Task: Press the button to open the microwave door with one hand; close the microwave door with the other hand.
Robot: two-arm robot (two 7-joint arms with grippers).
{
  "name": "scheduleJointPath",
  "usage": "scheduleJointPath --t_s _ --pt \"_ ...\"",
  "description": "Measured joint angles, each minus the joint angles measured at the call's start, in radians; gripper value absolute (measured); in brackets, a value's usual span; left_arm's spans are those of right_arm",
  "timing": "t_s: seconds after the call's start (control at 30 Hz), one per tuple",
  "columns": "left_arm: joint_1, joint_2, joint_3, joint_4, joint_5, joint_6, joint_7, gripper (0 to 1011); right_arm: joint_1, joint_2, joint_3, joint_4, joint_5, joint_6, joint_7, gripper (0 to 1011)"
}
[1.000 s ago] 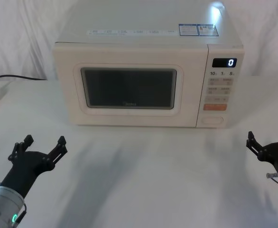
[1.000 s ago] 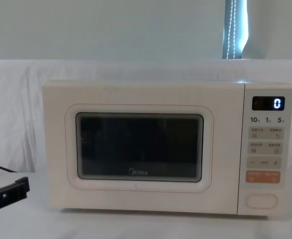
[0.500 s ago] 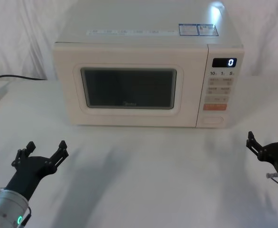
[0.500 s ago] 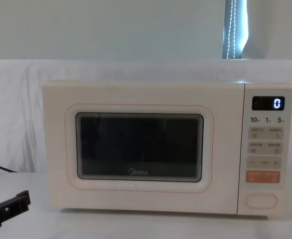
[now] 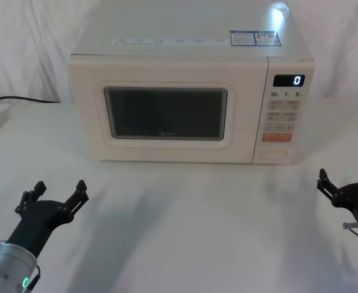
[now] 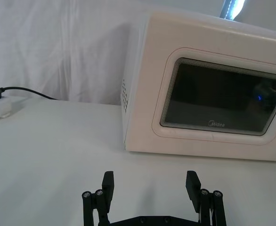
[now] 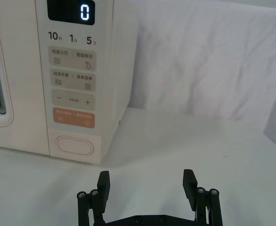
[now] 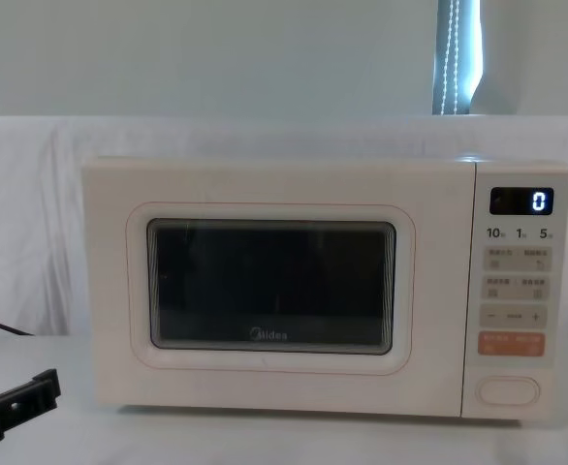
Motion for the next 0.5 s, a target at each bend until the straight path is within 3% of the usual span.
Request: scheduleJointPath --t_s 0.5 --pt "0.001 0.001 0.0 -0.002 0.002 0.001 -0.001 1001 0.0 0.0 0.0 0.0 0.0 0.0 0.0 1002"
